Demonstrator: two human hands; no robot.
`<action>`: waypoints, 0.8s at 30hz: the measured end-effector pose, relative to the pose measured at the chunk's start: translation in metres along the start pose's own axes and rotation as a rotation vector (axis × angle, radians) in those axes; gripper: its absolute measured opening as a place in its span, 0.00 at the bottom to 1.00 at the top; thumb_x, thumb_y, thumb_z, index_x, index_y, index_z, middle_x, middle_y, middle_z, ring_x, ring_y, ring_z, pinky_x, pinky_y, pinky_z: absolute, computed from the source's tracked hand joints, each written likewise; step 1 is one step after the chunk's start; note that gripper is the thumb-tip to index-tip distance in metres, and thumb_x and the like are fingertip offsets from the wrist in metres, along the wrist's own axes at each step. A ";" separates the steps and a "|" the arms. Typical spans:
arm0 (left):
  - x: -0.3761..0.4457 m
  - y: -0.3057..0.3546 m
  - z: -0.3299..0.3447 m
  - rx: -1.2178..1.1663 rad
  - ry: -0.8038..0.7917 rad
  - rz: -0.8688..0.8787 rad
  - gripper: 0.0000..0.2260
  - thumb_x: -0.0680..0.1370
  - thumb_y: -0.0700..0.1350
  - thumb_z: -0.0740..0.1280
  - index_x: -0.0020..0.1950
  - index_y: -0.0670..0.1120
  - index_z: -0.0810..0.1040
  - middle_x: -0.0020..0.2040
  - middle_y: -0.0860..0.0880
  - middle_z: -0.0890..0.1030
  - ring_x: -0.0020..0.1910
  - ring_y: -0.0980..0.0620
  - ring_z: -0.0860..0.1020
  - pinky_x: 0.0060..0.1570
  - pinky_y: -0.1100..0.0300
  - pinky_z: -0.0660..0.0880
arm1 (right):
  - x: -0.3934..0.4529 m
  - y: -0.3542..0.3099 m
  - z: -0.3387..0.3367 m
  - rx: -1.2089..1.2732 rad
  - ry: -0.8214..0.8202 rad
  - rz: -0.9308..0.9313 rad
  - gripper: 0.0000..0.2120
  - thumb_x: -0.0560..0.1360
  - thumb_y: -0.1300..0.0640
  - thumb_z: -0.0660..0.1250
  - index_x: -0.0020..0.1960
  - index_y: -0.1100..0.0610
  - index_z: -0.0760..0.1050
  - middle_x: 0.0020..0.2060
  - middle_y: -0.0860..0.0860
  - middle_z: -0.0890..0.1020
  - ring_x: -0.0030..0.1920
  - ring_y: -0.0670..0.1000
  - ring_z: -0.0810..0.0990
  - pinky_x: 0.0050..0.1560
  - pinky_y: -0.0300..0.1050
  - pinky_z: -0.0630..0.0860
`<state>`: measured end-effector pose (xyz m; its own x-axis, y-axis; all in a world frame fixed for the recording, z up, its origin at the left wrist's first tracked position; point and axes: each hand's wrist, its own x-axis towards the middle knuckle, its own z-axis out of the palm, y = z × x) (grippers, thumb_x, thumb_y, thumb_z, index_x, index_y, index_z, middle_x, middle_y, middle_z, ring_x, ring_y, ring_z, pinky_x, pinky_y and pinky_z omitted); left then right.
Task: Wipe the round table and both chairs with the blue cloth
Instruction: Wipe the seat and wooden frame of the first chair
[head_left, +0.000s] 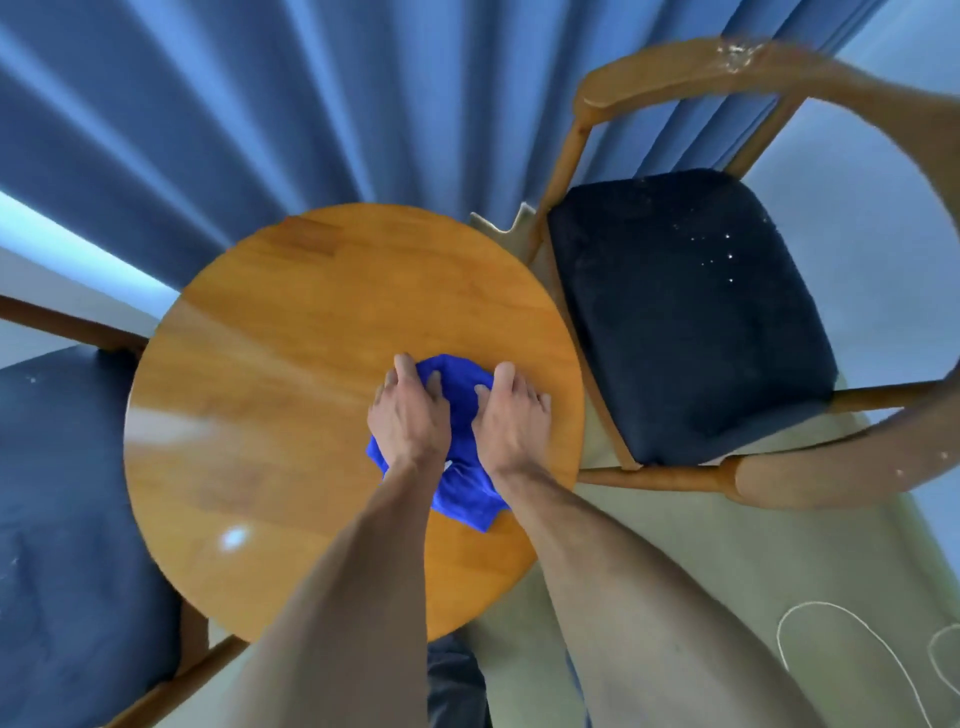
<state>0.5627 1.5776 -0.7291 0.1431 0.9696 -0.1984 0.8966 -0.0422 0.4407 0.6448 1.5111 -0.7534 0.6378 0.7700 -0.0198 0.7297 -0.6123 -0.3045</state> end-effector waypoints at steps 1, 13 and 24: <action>0.006 0.015 0.001 -0.018 0.004 0.024 0.09 0.83 0.48 0.57 0.53 0.42 0.67 0.46 0.43 0.78 0.45 0.39 0.76 0.38 0.52 0.65 | 0.012 0.008 -0.007 0.015 0.011 0.018 0.09 0.78 0.54 0.67 0.48 0.56 0.68 0.35 0.50 0.79 0.37 0.55 0.78 0.42 0.50 0.69; 0.059 0.246 0.103 -0.183 -0.127 0.115 0.11 0.83 0.51 0.58 0.55 0.42 0.69 0.42 0.42 0.80 0.43 0.37 0.77 0.38 0.52 0.68 | 0.215 0.200 -0.078 -0.109 -0.017 0.010 0.11 0.82 0.55 0.56 0.60 0.60 0.69 0.40 0.56 0.82 0.40 0.60 0.80 0.46 0.53 0.66; 0.151 0.373 0.208 -0.239 -0.033 -0.116 0.11 0.82 0.49 0.60 0.58 0.42 0.72 0.50 0.41 0.80 0.50 0.39 0.77 0.42 0.56 0.66 | 0.370 0.295 -0.041 -0.004 0.156 -0.084 0.10 0.76 0.59 0.65 0.57 0.58 0.72 0.58 0.58 0.77 0.61 0.61 0.74 0.66 0.58 0.66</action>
<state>1.0054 1.6583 -0.7766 0.0619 0.9562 -0.2863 0.7842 0.1309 0.6066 1.1064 1.6079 -0.8111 0.6049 0.7814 0.1535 0.7828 -0.5481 -0.2947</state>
